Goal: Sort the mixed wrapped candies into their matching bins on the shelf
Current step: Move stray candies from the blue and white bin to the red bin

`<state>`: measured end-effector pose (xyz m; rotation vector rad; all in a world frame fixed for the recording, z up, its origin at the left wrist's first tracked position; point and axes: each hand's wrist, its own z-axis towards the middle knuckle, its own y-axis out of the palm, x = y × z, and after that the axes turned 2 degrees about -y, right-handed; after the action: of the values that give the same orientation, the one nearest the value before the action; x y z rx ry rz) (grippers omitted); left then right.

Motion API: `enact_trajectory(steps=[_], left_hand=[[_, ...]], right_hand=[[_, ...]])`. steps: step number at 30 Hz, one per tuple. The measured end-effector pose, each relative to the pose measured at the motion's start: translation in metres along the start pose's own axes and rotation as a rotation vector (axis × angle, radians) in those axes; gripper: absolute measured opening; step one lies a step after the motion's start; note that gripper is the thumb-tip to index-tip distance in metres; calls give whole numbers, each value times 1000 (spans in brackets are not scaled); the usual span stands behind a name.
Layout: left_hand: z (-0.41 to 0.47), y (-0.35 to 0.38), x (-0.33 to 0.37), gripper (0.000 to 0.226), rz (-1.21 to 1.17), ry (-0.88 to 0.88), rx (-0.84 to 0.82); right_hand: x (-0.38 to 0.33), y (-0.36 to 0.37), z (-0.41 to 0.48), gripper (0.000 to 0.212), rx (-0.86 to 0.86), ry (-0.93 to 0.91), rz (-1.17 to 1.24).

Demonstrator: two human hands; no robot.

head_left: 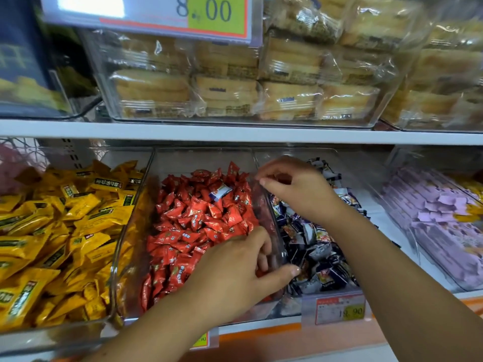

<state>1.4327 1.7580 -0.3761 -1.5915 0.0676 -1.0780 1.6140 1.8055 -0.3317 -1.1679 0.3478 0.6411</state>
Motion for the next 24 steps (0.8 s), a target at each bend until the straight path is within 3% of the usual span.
enact_trajectory(steps=[5,9,12,16,18,22,24], left_hand=[[-8,-7,-1,41,72,17,-26],[-15,-14,-7,42,94,42,-67],[-17,-14,-10,41,76,47,-67],[-15,-12,-12,40,54,58,-91],[-15,-12,-13,40,47,66,-99],[-14,-12,-12,40,53,69,-111],[-13,-11,-13,40,44,60,-121]], right_hand=[[-38,17,45,35,-470,-18,-343],[-39,44,69,47,-590,21,-551],[-33,50,71,35,-554,8,-553],[-31,21,51,28,-334,4,-229],[-28,-11,30,27,-197,96,-106],[-2,-74,-10,21,-257,288,-102],[19,-82,-9,23,-180,355,-126]])
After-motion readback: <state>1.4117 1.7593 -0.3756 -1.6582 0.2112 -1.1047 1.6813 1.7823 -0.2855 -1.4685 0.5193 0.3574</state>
